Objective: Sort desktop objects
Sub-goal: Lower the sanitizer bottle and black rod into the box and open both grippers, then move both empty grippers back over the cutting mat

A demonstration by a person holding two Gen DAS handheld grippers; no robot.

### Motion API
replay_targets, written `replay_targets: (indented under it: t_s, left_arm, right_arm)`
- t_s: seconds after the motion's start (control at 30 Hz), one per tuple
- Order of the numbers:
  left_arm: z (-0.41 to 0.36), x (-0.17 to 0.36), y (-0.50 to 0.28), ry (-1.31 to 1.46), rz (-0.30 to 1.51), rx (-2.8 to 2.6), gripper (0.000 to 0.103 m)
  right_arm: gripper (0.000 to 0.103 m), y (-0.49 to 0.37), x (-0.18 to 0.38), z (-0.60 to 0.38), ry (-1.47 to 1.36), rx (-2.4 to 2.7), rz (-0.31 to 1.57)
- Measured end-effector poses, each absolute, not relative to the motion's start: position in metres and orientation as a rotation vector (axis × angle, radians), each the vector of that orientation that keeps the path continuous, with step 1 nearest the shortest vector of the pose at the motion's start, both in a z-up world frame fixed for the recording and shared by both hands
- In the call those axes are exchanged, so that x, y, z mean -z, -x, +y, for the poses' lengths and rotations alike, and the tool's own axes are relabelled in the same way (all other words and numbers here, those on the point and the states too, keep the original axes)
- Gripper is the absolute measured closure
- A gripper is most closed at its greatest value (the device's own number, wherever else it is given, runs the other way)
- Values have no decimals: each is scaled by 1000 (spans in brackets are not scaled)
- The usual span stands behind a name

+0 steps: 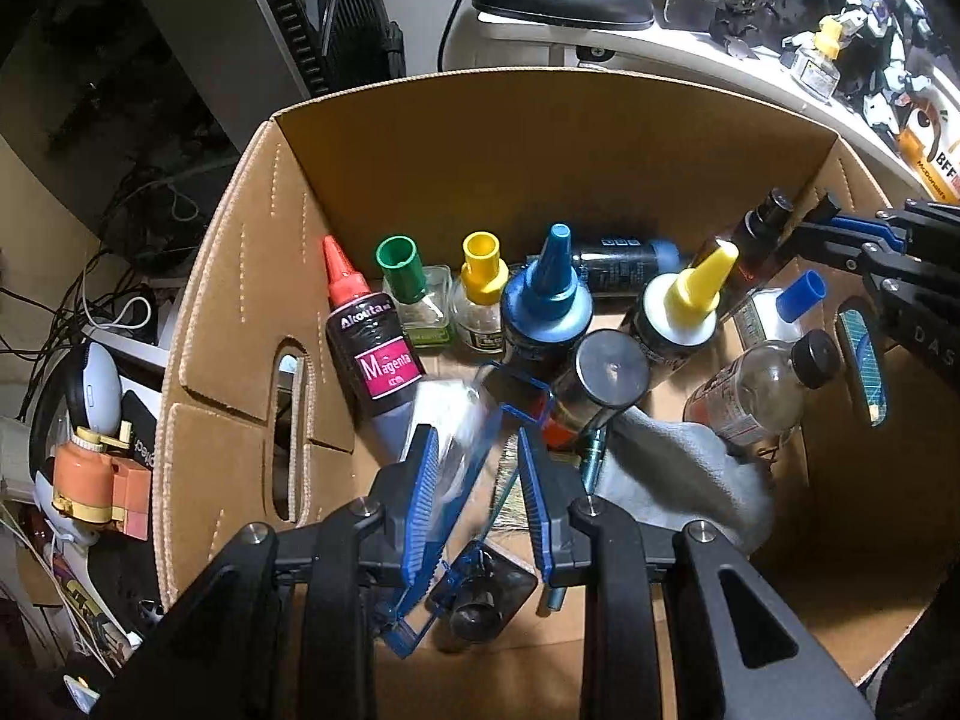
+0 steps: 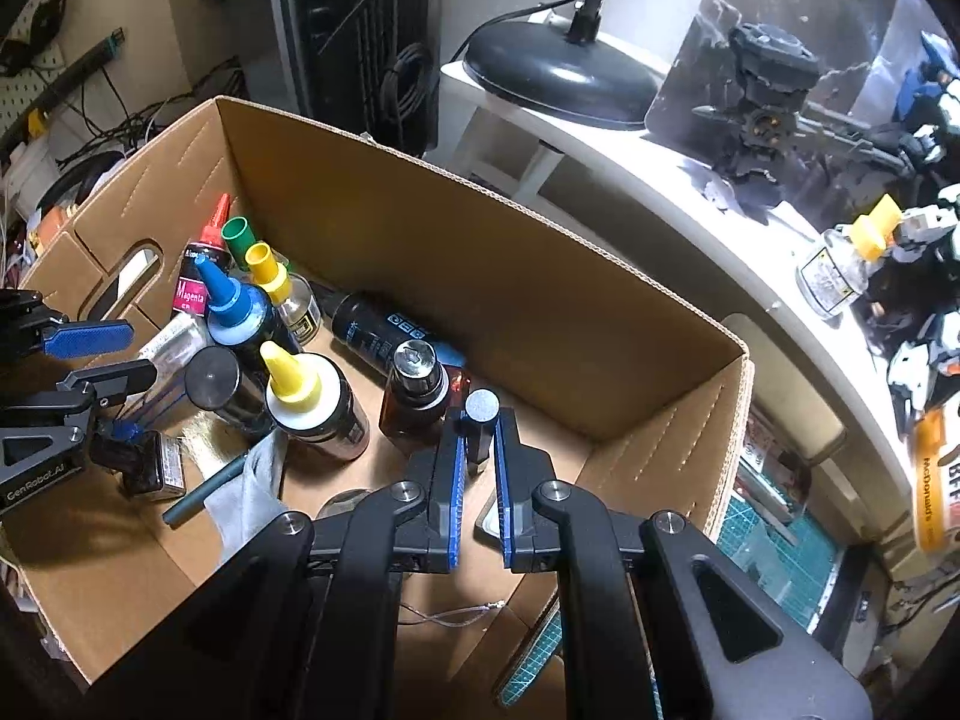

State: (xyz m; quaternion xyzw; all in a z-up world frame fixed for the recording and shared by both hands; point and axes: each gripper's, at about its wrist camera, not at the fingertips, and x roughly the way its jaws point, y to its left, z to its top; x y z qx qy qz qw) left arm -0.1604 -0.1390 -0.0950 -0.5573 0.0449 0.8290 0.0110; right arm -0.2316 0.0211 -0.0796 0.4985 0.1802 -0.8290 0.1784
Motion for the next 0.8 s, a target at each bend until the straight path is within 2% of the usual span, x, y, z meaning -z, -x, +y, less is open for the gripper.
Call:
replay_targets:
  t_s: [0.13,0.23,0.33,0.4,0.43,0.5,0.53,0.63,0.7,0.8]
  left_arm:
    - [-138,92,158,1735,142,-2597,75]
    - [-138,87,155,1717,136,-2614,74]
    - [-137,81,151,1698,128,-2633,54]
    - [-137,73,145,1664,109,-2669,39]
    - [-137,68,141,1638,94,-2686,36]
    - [-135,55,131,1568,77,-2733,26]
    - [-132,49,126,1534,91,-2759,24]
    - [-125,37,113,1469,150,-2802,18]
    - [-121,30,107,1423,150,-2821,12]
    - [-113,17,97,1343,149,-2840,12]
  right_arm:
    - [92,229,75,21,-1397,2352,514]
    - [87,227,71,19,-1380,2366,517]
    - [83,224,66,19,-1363,2379,515]
    - [76,219,61,21,-1339,2389,507]
    - [69,216,57,24,-1321,2397,498]
    - [65,208,47,30,-1274,2422,471]
    - [63,203,40,35,-1249,2438,455]
    - [43,187,18,53,-1176,2468,406]
    - [43,177,7,61,-1140,2485,400]
    - [41,155,-15,85,-1085,2501,361]
